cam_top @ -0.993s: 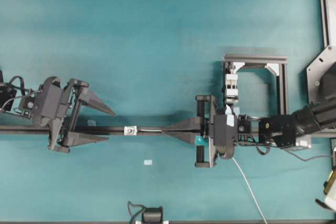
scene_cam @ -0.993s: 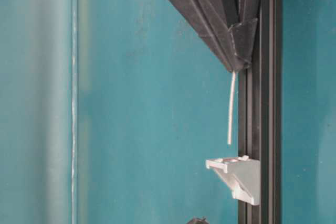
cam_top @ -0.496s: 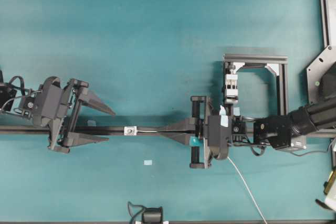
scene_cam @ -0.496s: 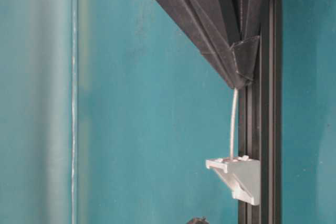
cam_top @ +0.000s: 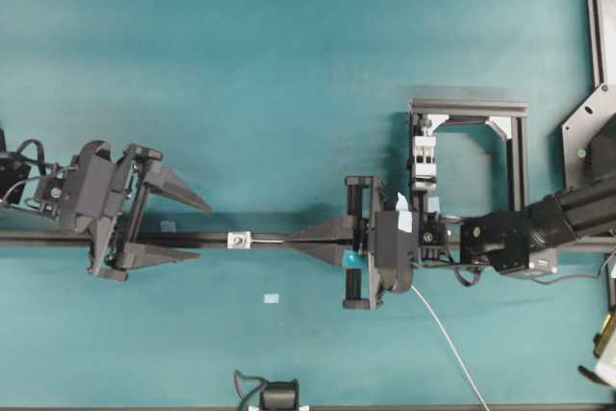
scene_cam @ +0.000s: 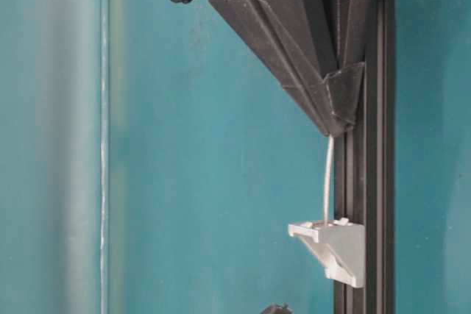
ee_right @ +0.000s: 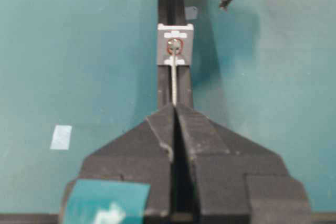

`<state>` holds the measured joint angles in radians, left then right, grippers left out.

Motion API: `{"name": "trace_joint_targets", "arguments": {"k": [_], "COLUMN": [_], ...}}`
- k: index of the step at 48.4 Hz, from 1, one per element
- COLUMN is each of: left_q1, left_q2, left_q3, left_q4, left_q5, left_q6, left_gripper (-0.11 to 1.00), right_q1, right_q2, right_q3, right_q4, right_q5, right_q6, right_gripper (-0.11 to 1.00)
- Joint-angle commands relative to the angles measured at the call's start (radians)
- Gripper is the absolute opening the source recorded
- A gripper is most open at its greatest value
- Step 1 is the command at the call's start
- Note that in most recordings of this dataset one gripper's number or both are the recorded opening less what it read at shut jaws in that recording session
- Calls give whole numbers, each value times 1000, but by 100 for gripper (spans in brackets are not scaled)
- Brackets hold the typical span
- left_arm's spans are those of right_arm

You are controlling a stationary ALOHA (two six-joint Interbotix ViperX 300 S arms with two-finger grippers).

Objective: Insert the wire into the hole on the left side and pull it with the left arm.
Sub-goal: 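Push the wire tip leftward through the bracket hole with the right gripper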

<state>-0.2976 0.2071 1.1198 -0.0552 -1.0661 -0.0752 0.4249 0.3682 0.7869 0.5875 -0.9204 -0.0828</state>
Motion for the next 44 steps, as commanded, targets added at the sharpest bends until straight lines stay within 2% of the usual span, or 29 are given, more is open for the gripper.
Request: {"name": "trace_joint_targets", "arguments": {"k": [1,24,44], "left_q1": [2,2,2], "left_q2": [-14,-17,-17], "left_q3": [-9,-9,-9], "left_q4": [2,3,3], "left_q5": [-6,-5,6], "left_q6": [2,2,2], "left_gripper": [86,87,86], "right_q1": [-11,-25,-48], "right_q2": [-8,6,23], "right_q3": [-12,-58,-97], "right_q4": [-2,-3,-46], "right_q5": [2,37,60], "right_q6": [-3,-28,-28], "right_gripper": [2,2,2]}}
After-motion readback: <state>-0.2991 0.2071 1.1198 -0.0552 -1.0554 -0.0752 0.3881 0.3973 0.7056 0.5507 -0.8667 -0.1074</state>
